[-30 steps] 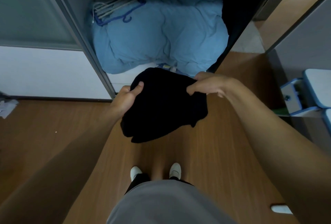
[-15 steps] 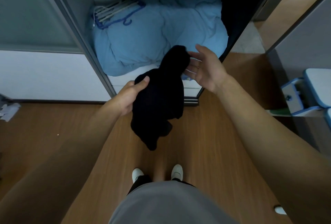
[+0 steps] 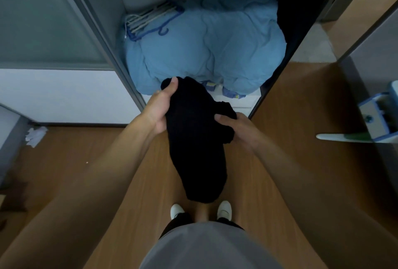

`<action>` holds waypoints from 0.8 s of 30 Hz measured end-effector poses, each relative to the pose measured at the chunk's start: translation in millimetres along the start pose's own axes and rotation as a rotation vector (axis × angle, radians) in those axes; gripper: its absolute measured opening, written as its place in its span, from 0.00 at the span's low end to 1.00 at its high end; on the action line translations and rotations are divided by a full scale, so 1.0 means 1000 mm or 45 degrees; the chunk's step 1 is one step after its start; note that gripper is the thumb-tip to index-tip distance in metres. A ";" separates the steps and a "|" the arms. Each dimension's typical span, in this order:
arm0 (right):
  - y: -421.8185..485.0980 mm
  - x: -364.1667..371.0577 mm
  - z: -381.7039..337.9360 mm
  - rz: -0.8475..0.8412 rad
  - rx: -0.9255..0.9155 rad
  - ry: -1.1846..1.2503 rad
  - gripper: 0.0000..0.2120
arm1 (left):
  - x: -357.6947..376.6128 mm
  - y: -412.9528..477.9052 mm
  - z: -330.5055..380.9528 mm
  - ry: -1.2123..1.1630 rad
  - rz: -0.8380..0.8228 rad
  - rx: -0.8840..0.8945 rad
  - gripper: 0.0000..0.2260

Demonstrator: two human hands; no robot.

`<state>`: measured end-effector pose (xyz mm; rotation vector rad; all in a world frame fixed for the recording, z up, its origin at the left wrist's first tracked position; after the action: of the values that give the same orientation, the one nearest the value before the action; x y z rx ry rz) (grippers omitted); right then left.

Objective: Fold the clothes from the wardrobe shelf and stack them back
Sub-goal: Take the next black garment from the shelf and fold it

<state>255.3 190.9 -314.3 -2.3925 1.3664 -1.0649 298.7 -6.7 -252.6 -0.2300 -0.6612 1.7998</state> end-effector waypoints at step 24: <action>-0.012 0.060 -0.034 0.049 -0.438 -0.296 0.19 | 0.000 -0.013 0.034 0.238 -0.312 0.140 0.27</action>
<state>260.3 154.7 -254.4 -2.6078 1.6086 -0.5531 293.0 -14.8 -217.5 -0.2293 -0.4369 1.5519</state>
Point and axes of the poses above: each hand's wrist, its own y-axis towards the middle knuckle, its own x-axis out of the palm, z = x × y, the point moved 6 cm from there along y, towards the middle knuckle, and after that the axes turned 14 degrees about y, right-handed, at the moved point
